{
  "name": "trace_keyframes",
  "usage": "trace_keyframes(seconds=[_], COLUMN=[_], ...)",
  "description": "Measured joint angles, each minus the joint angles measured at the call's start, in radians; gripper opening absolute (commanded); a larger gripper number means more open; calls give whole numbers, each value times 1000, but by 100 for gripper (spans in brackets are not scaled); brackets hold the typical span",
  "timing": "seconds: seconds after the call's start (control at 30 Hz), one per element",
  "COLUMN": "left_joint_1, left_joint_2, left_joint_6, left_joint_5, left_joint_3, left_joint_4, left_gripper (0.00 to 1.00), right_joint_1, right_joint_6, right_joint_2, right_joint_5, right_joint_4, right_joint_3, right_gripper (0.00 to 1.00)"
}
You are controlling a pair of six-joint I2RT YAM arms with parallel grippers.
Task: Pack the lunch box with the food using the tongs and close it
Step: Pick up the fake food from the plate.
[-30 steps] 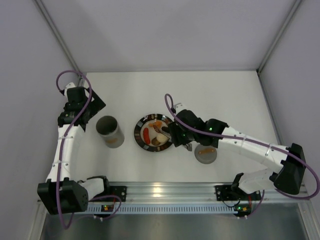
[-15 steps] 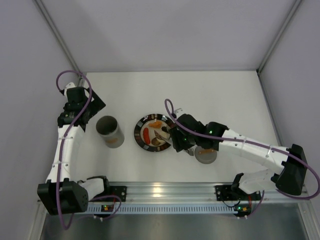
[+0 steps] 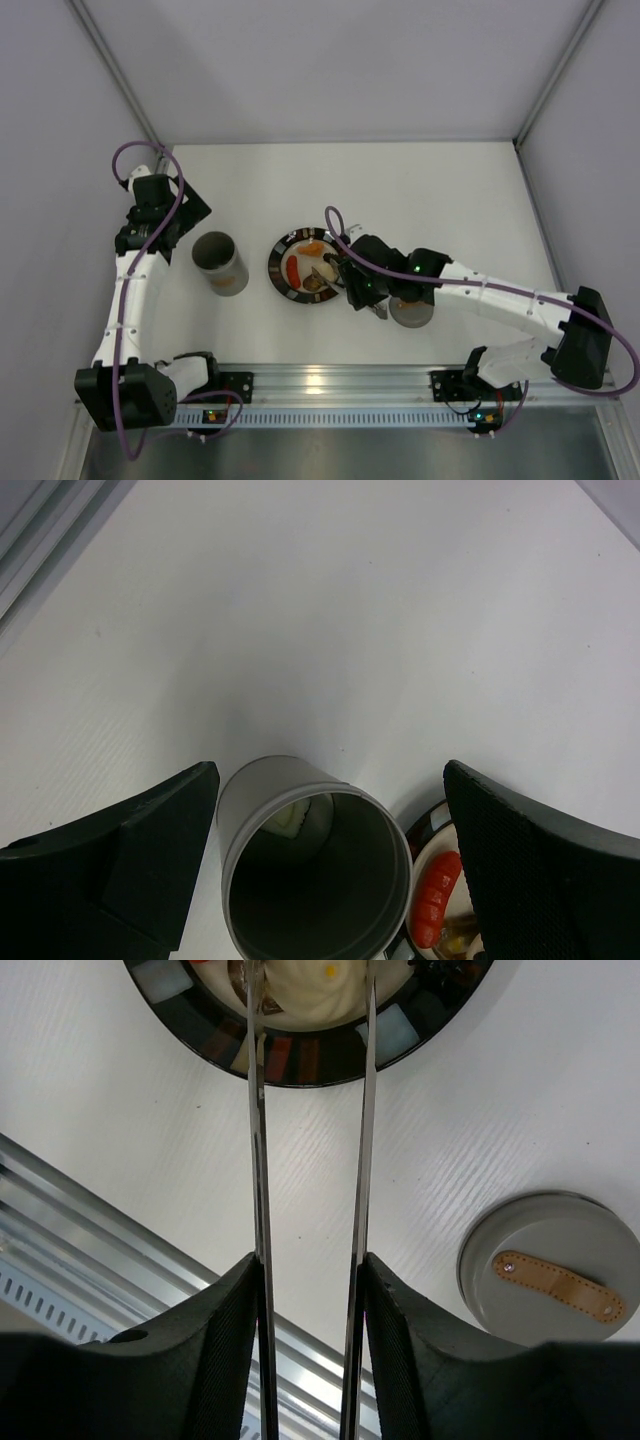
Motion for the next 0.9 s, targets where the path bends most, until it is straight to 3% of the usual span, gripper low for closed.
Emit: trace_keyframes(seconds=[0.3,0.9], left_joint_1=[0,0], left_joint_2=[0,0], left_joint_6=[2,2], left_joint_5=[0,7], left_joint_3=[0,0], left_joint_4=[0,0], left_gripper=[99,99], right_joint_1=[2,2], right_joint_6=[1,-40], right_joint_2=[15,14], right_joint_5=[1,66], right_joint_4=[0,-48], right_joint_3=[0,206], right_gripper=[20,18])
